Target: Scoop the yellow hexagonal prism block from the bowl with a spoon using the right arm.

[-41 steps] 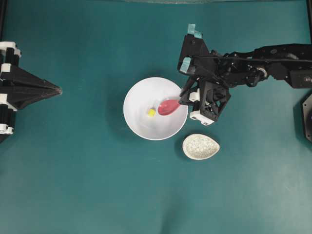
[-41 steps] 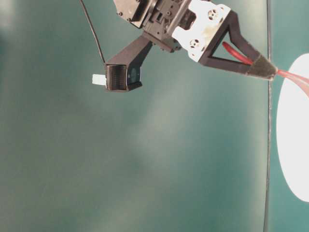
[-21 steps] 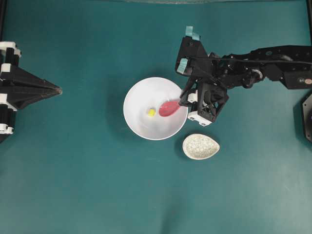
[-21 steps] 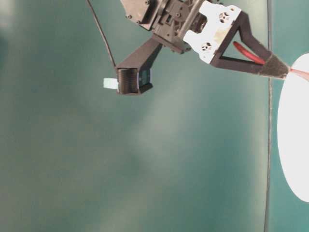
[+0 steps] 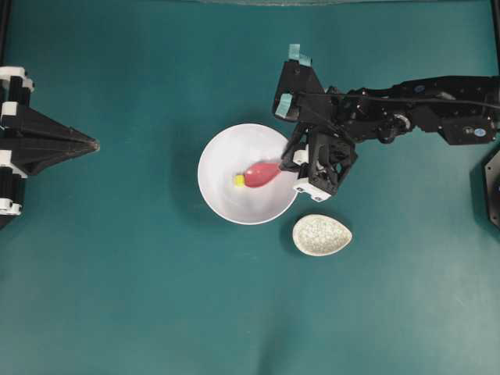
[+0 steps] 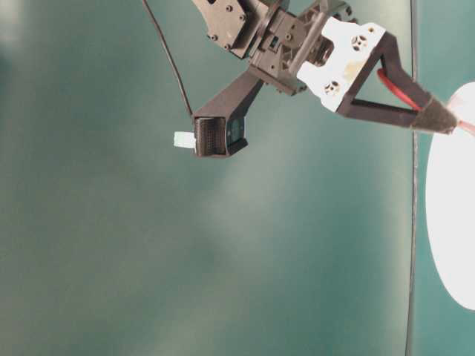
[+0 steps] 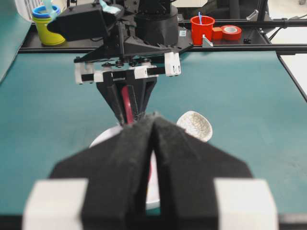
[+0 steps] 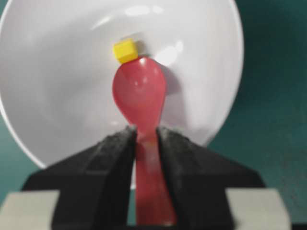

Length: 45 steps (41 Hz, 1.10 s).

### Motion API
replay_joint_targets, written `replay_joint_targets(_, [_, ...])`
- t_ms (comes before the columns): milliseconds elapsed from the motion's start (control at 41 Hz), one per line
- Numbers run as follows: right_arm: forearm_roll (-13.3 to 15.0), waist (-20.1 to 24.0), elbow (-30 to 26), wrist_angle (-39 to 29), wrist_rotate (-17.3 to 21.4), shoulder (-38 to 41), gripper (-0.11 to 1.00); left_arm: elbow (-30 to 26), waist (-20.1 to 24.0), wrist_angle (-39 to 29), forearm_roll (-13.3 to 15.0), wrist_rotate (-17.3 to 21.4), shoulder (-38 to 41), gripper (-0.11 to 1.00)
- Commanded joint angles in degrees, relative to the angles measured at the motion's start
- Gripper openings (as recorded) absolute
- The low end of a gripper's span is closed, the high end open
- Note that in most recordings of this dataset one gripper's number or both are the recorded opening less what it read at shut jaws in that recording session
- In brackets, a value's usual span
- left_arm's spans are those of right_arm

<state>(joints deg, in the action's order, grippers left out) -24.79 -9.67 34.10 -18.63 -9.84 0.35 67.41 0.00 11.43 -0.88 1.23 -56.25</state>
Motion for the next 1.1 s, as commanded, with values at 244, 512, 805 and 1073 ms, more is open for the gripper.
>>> replay_joint_targets(244, [-0.18, 0.7, -2.9, 2.9, -0.09, 0.88, 0.22, -1.05, -0.09, 0.53, -0.18, 0.09, 0.26, -0.01])
replay_joint_targets(512, [-0.18, 0.62, -4.04, 6.5, -0.44, 1.58, 0.22, -1.05, -0.09, 0.53, -0.18, 0.09, 0.26, -0.01])
replay_joint_targets(805, [-0.09, 0.7, -4.04, 8.96, -0.44, 1.67, 0.22, -0.97, 0.0, 0.53, -0.18, 0.09, 0.26, -0.01])
replay_joint_targets(1073, [-0.09, 0.62, -4.04, 9.05, -0.53, 0.09, 0.22, -0.97, -0.09, 0.53, -0.18, 0.09, 0.26, -0.01])
